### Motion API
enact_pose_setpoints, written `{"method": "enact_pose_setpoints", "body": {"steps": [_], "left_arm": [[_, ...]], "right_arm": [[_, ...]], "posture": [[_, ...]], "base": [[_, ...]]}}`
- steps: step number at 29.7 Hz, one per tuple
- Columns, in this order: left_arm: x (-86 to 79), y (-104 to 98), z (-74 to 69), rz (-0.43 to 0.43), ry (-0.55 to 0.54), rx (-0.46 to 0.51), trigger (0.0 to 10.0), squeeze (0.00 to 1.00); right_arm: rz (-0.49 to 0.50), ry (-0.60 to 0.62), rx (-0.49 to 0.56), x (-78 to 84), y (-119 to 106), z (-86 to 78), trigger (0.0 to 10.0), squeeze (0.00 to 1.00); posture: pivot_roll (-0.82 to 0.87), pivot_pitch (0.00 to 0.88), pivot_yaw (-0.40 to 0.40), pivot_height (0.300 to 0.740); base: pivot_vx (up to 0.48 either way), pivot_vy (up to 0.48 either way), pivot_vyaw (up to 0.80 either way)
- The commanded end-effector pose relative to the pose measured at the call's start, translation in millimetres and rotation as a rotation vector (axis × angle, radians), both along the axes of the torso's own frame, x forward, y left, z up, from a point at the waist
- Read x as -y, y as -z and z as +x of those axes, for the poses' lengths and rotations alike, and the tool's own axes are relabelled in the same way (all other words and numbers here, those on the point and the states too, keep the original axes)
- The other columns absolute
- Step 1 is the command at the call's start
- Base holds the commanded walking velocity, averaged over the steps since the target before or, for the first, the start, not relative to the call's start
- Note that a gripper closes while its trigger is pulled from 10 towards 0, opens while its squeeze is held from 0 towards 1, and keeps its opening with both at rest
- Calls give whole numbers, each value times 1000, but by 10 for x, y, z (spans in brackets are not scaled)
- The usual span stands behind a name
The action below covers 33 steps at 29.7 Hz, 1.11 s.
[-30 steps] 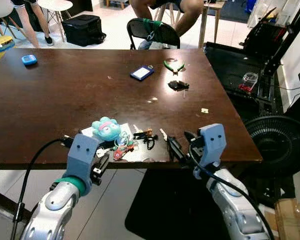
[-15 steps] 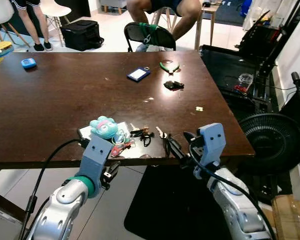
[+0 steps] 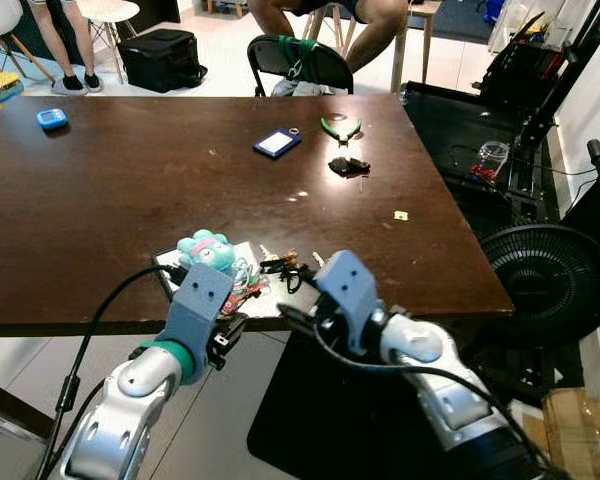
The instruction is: Hang keys on a hook
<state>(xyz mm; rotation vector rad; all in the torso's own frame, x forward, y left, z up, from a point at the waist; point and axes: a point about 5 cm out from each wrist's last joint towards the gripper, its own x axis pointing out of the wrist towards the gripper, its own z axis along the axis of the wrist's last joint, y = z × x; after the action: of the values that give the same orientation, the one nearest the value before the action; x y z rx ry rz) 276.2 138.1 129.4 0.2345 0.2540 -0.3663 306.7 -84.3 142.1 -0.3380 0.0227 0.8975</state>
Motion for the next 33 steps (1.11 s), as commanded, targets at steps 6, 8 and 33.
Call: {"method": "enact_pose_setpoints", "body": {"steps": [6, 8, 33], "left_arm": [[-24, 32, -17, 1, -19, -12, 10000, 0], [3, 21, -7, -11, -10, -9, 10000, 0], [21, 18, 30, -6, -2, -3, 10000, 0]], "right_arm": [[37, 71, -66, 87, 38, 74, 10000, 0], [51, 178, -107, 341, 65, 187, 10000, 0], [-5, 193, -168, 547, 249, 274, 10000, 0]], "posture": [[-67, 57, 66, 740], [-79, 58, 74, 740], [-77, 50, 87, 740]], "base": [[0, 0, 0], [0, 0, 0], [0, 0, 0]]}}
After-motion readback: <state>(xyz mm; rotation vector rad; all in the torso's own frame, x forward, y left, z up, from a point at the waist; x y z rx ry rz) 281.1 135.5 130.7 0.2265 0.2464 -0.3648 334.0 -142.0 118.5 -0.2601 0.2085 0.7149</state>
